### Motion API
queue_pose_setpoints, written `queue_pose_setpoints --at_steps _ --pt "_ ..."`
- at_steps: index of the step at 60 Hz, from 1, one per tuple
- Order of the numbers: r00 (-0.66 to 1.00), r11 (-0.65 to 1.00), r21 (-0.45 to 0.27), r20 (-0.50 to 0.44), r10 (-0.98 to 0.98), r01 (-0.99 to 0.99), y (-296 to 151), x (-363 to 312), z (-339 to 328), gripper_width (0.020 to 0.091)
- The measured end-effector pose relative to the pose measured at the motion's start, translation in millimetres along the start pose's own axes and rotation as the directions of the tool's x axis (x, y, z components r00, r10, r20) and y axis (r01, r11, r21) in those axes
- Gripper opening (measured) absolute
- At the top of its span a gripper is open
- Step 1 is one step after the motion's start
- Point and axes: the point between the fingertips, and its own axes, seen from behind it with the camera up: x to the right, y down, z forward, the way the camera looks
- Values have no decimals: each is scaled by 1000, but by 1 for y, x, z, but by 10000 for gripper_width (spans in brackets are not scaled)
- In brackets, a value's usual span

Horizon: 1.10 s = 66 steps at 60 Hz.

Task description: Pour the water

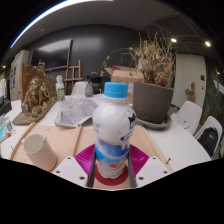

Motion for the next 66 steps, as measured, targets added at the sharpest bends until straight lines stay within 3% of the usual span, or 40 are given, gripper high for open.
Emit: queue_pose_setpoints --at_steps 5,9,10,12,16,32,46,66 --pt "1000 999 -46 -14 2 -3 8 2 -3 578" --pt "1000 999 -52 -12 -3 2 3 0 -12 843" --pt "1000 999 -49 -9 -3 3 1 -2 -14 870" --pt "1000 998 -57 -16 -2 1 -2 -2 -23 831" --pt "999 997 -80 -34 1 -3 -8 -5 -45 870" --pt "997 990 -139 -72 -19 8 -26 -56 -197 856" --pt "996 992 -129 -85 -3 -8 -35 -104 -332 856" --pt "998 990 -140 -59 -22 14 -22 -134 -406 854"
